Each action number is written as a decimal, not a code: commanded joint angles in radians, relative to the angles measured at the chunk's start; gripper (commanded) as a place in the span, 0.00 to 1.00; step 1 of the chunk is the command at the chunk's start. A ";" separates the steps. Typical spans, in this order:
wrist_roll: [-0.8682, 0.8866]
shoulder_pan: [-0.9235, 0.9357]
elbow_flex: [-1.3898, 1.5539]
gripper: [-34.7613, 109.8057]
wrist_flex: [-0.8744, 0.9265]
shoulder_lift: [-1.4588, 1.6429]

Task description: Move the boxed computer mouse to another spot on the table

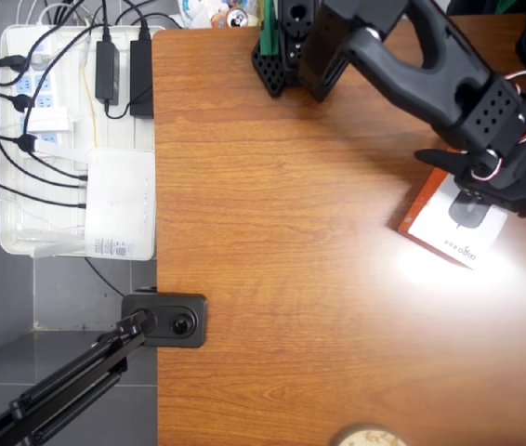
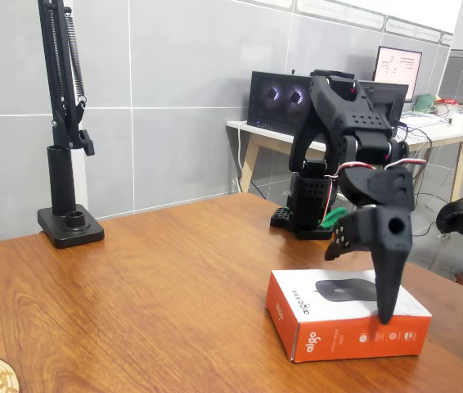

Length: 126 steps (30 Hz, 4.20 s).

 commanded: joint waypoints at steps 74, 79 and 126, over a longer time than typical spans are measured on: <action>-0.041 1.367 0.195 0.24 0.569 0.440; -0.040 1.364 0.167 0.49 0.571 0.437; 0.239 0.966 0.267 0.24 -2.191 0.673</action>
